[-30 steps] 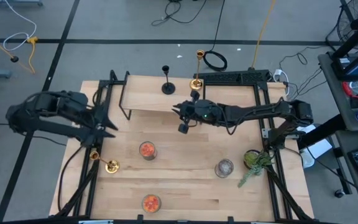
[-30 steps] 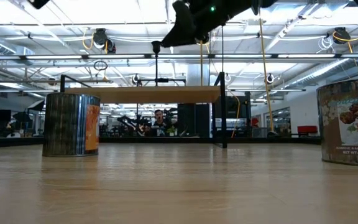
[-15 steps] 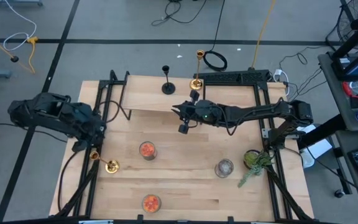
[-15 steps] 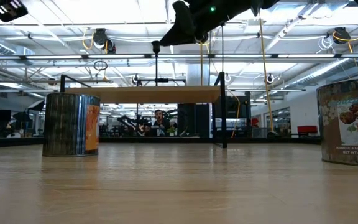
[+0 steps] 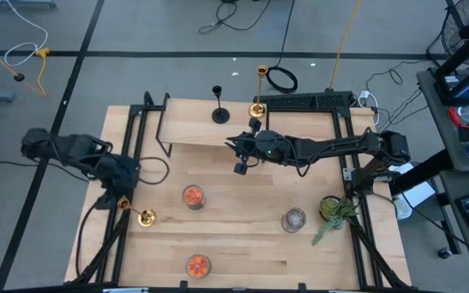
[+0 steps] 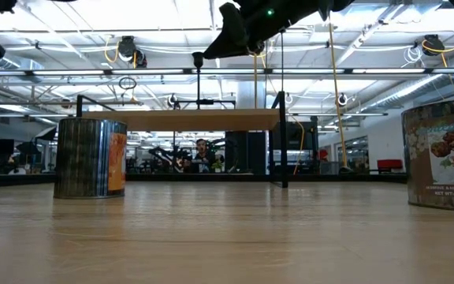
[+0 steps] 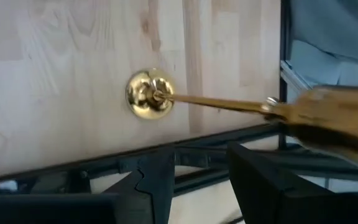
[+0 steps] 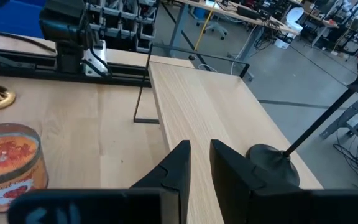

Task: Pick & Place candle stick holders
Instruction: Put the golden candle holder on the shelf

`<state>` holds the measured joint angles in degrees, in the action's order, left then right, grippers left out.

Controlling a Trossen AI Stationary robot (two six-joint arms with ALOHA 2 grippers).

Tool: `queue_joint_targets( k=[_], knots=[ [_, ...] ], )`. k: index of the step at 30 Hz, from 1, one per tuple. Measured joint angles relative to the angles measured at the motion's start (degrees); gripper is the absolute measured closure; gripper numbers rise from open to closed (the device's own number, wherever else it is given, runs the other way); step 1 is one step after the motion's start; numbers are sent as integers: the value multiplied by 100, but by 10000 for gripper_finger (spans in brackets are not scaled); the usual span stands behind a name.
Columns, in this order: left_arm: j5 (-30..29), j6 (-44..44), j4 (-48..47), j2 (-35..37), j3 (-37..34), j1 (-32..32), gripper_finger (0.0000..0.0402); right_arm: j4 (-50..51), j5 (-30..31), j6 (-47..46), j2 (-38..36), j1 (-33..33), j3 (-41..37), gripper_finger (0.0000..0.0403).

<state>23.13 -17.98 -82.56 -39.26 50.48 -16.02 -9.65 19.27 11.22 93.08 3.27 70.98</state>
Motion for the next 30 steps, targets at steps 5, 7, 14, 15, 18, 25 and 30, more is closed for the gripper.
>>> queue_joint_targets(
  k=[5, 7, 14, 15, 18, 25, 30],
  knots=[
    [-17, 126, 494, 40, -485, -196, 252, -49, 2, -1, 0, 0, 0, 348],
    [-17, 166, 682, 72, -652, -275, 252, -132, 4, -2, 0, 0, 0, 348],
    [3, 284, 894, 78, -861, -479, 252, -258, 4, 0, 0, 0, 4, 348],
    [3, 348, 898, 78, -861, -500, 252, -258, 4, -2, 0, 0, 4, 348],
    [-1, 482, 918, 87, -861, -549, 252, -256, 0, -1, 0, 0, 4, 348],
    [-136, 1002, 942, 113, -861, -562, 252, -257, -2, -1, 0, 0, 4, 348],
    [-342, 1520, 1285, 113, -859, -562, 252, -384, -4, 0, 0, 0, 4, 348]
  ],
)
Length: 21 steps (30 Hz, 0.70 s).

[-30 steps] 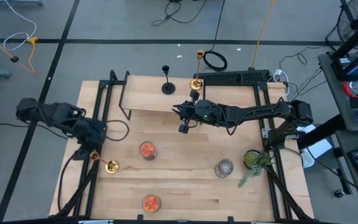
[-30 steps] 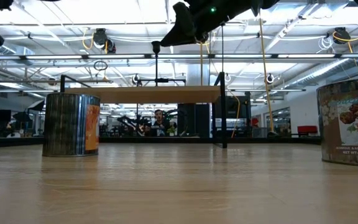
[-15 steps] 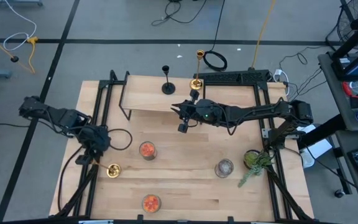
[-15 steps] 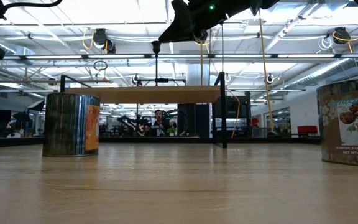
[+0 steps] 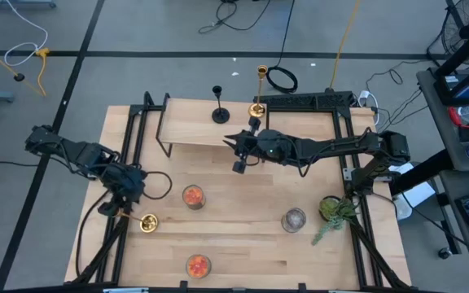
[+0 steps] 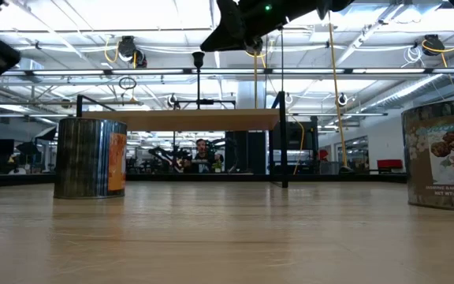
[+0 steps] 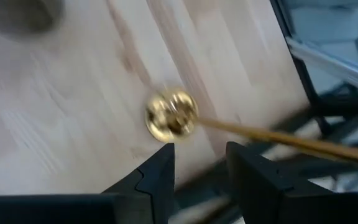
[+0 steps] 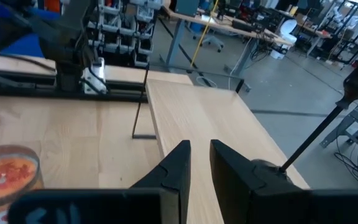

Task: Pick & Place candle stick holders
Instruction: Put the golden candle holder on the shelf

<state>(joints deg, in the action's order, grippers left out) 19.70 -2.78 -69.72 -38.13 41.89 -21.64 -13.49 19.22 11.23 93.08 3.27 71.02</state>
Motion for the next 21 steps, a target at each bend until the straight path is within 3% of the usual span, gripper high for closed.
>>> queue_joint_targets(
  k=[4, 14, 21],
  knots=[
    [-413, 70, 527, -7, 1, 4, 252, -283, -3, 58, 0, 0, 0, 348],
    [-1527, -139, 442, -13, 480, 34, 252, -549, -9, 166, 0, 1, 2, 348],
    [-1672, -773, -569, -6, 1137, 34, 252, -446, -13, 187, 0, 1, 2, 348]
  ],
)
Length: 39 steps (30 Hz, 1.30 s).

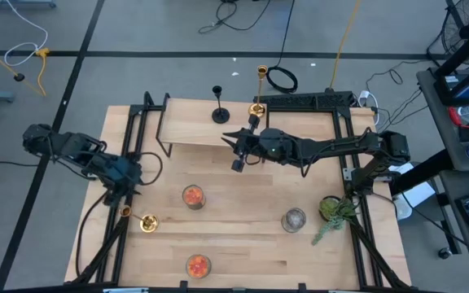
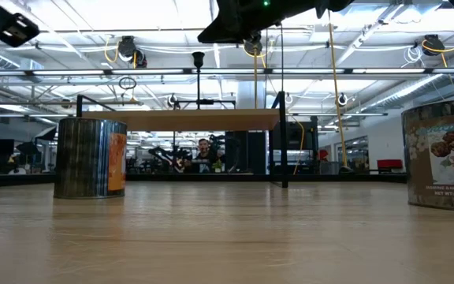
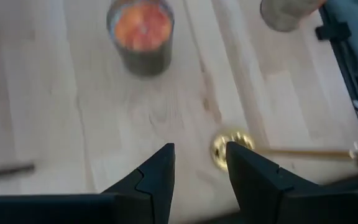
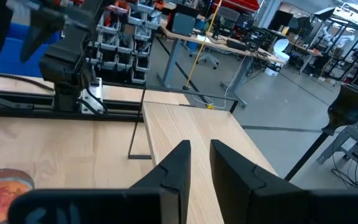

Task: Pick & Place candle stick holders
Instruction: Put the golden candle holder on the shelf

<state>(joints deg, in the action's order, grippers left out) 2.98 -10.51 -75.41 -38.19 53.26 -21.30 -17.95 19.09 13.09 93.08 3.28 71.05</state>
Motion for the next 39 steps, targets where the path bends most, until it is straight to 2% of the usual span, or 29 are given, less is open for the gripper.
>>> queue_joint_targets(
  k=[2, 6, 10, 15, 23, 28, 31, 36, 39],
  knots=[
    [89, -280, -360, 2, 48, -10, 252, 43, -1, 3, 0, 0, 0, 348],
    [819, -698, -1035, -5, 47, -125, 252, 107, -2, 3, 0, -1, 0, 348],
    [939, -773, -1155, 32, 48, -317, 252, 117, 0, 3, 0, 1, 0, 348],
    [920, -966, -691, 41, -38, -542, 252, 140, 0, 3, 0, 1, 0, 348],
    [951, -528, -532, 145, -613, -1174, 252, 155, 0, 3, 0, -1, 0, 348],
    [1003, -892, 275, 416, -963, -1547, 252, 168, 0, -21, 0, -1, 0, 348],
    [769, -704, 753, 508, -1100, -1748, 252, 168, 0, -26, 0, 1, 0, 348],
    [275, -822, 826, 527, -1352, -2027, 252, 196, 0, -23, 0, 1, 0, 348],
    [270, -812, 1092, 531, -1542, -2185, 252, 215, 2, -32, 0, 0, 0, 348]
  ],
)
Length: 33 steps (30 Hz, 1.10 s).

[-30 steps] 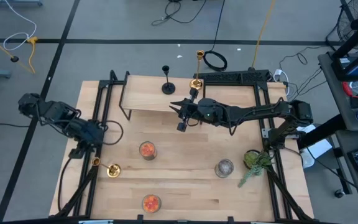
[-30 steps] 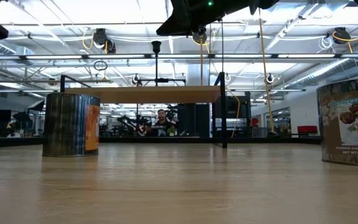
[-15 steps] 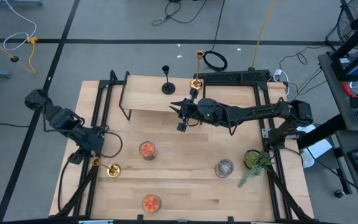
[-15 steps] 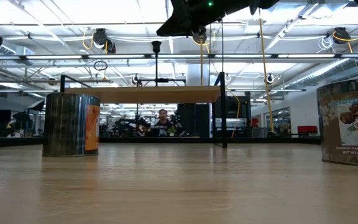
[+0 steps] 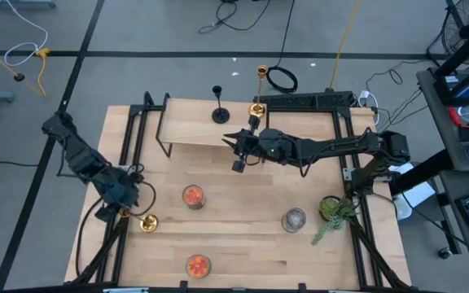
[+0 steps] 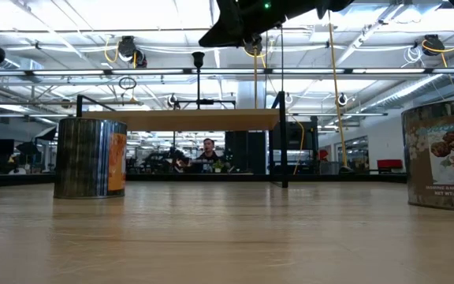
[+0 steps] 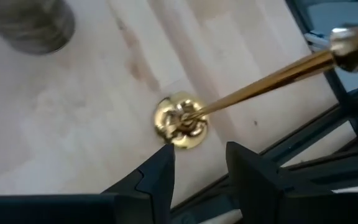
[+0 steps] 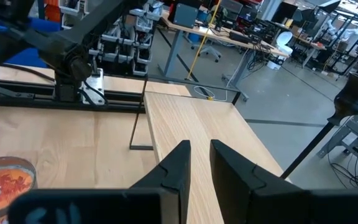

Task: Pick & Place candle stick holders
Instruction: Put the golden candle holder on the shelf

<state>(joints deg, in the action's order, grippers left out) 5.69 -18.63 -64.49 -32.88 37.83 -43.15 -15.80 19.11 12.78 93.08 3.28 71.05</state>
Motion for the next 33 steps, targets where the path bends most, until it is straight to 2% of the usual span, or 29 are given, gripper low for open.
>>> queue_joint_targets(
  k=[8, 17, 24, 33],
  knots=[
    [11, -191, 506, -4, -248, -350, 252, 45, 0, 1, 0, 0, 0, 348],
    [-246, -442, 670, -4, -248, -381, 252, 25, 0, 9, 0, 0, 0, 348],
    [-351, -428, 1353, -10, -248, -379, 252, 24, 0, 11, 0, 0, 0, 348],
    [-920, -732, 1468, -9, -248, -379, 252, 25, 2, 13, 0, 1, 0, 348]
  ],
)
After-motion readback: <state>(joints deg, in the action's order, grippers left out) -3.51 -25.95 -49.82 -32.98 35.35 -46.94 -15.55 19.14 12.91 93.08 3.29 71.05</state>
